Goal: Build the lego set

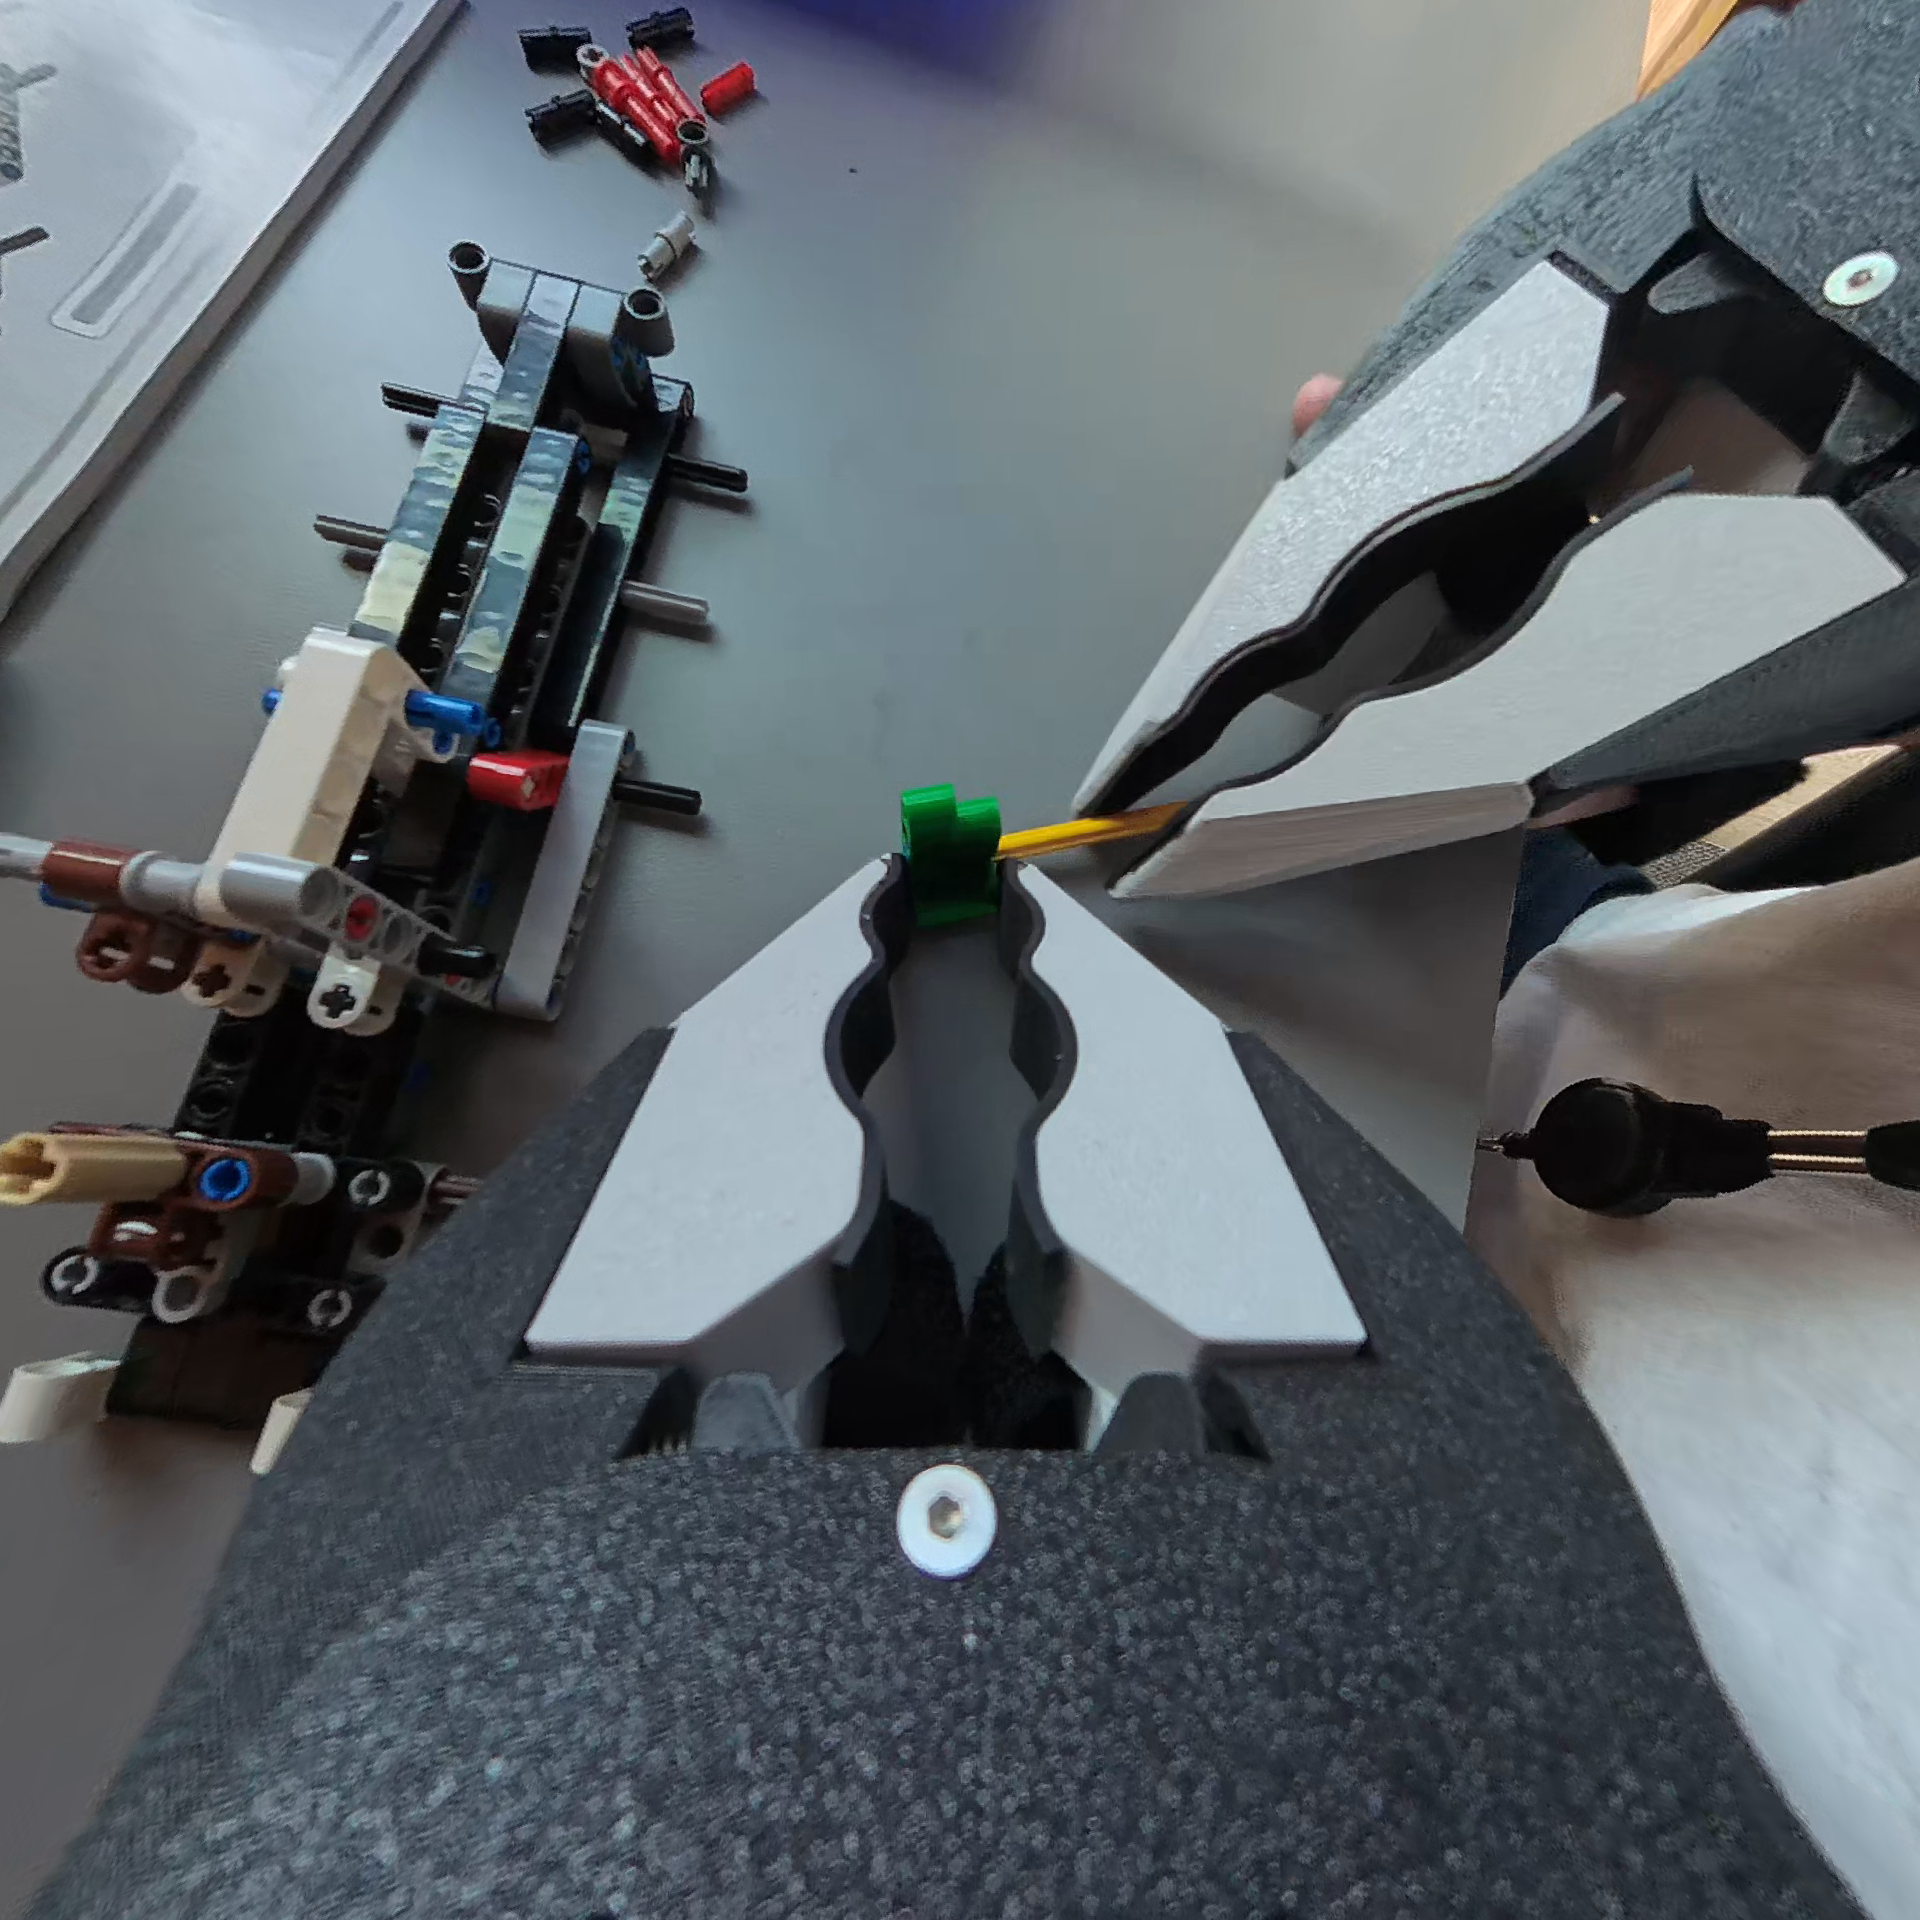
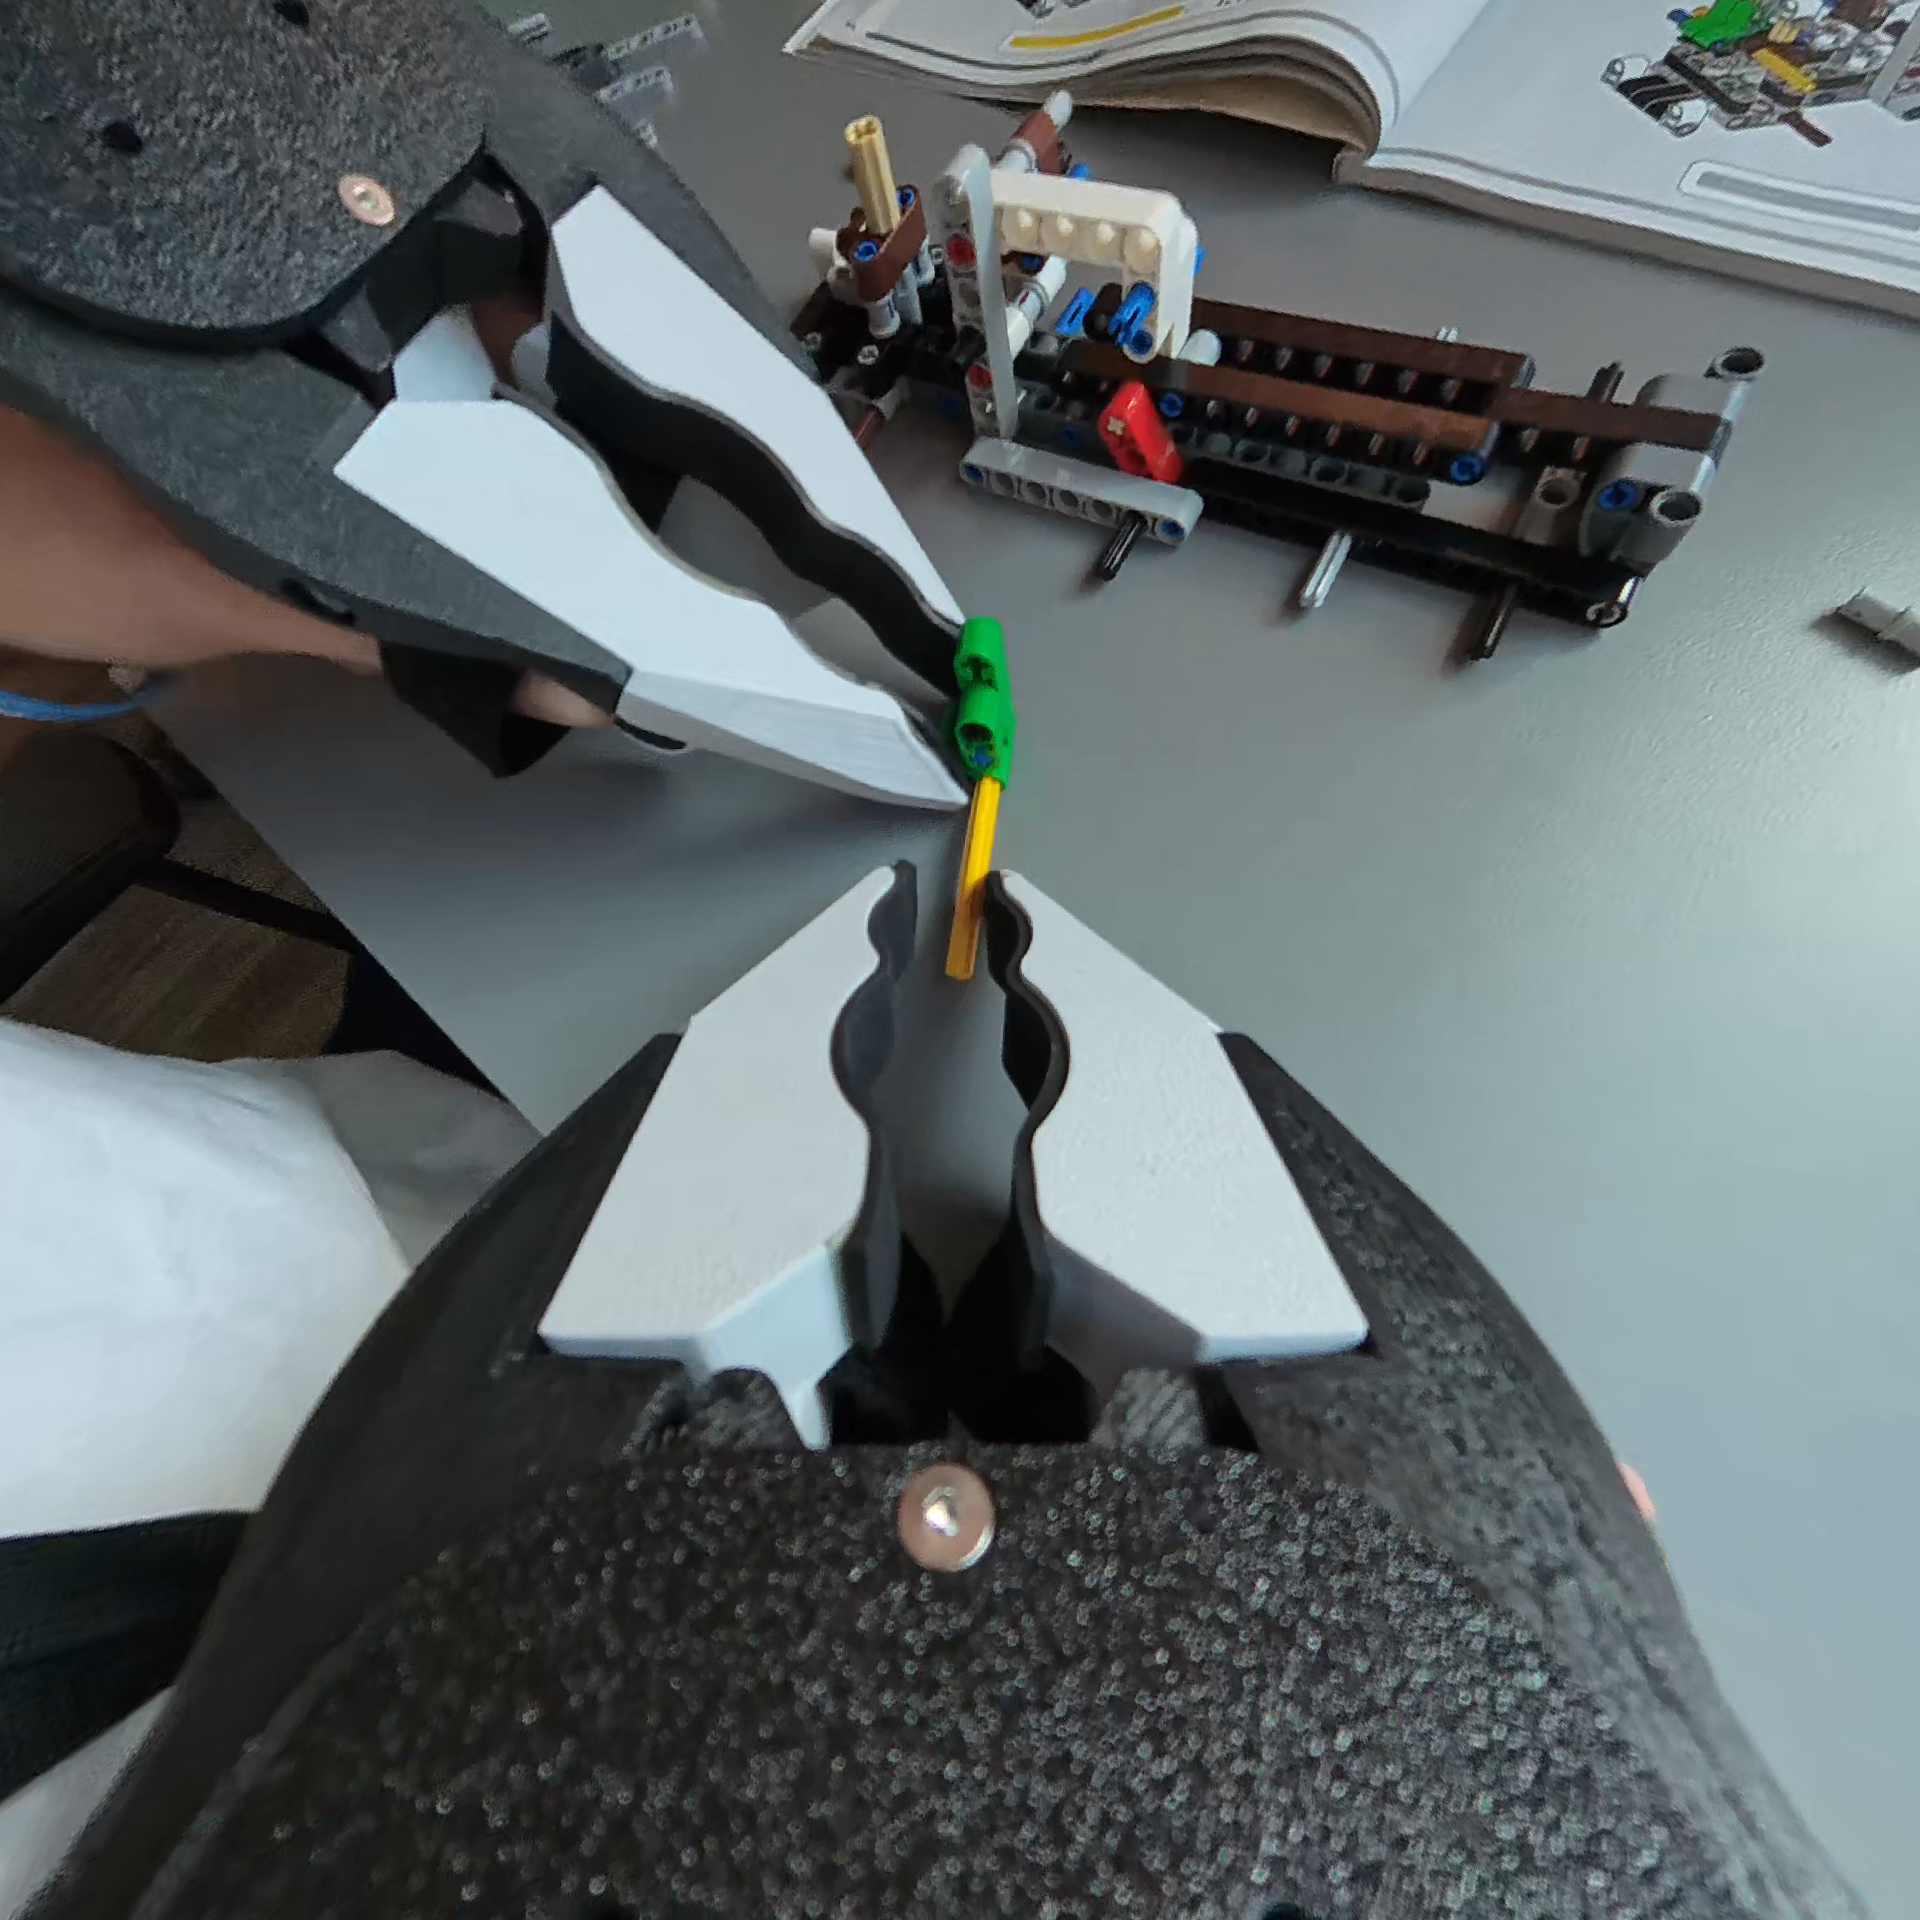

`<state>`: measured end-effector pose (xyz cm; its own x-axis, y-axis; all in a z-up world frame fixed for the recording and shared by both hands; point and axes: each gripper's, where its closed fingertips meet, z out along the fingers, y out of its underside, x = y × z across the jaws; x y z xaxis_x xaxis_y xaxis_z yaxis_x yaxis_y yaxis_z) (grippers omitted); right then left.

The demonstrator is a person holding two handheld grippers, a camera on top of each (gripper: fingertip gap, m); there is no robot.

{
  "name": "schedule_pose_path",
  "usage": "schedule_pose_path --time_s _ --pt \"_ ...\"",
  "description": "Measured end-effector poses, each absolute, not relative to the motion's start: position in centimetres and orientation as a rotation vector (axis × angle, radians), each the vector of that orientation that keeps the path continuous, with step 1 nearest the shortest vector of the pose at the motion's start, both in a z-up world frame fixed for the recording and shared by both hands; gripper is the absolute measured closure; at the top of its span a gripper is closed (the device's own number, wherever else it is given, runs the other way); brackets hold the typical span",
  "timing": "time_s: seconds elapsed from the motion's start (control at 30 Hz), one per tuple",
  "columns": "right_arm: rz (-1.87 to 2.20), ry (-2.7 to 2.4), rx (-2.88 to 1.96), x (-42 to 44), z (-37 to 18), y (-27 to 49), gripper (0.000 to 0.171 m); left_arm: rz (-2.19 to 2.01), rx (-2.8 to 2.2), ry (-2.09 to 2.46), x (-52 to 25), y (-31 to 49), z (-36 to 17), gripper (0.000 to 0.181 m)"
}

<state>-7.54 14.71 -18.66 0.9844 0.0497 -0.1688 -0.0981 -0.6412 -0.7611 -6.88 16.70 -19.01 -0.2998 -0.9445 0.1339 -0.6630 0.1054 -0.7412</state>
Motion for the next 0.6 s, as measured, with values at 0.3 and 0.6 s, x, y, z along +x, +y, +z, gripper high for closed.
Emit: schedule_pose_path --time_s 0.3,0.6 --pt "0.098 0.025 -2.232 -6.8 -18.7 14.37 0.168 -0.954 -1.518 2.015 -6.89 16.7 -19.05 0.164" --pt "0.092 0.021 -2.266 -6.92 -18.97 14.62 0.168 -0.938 -1.527 2.003 -6.87 16.9 -19.07 0.165"
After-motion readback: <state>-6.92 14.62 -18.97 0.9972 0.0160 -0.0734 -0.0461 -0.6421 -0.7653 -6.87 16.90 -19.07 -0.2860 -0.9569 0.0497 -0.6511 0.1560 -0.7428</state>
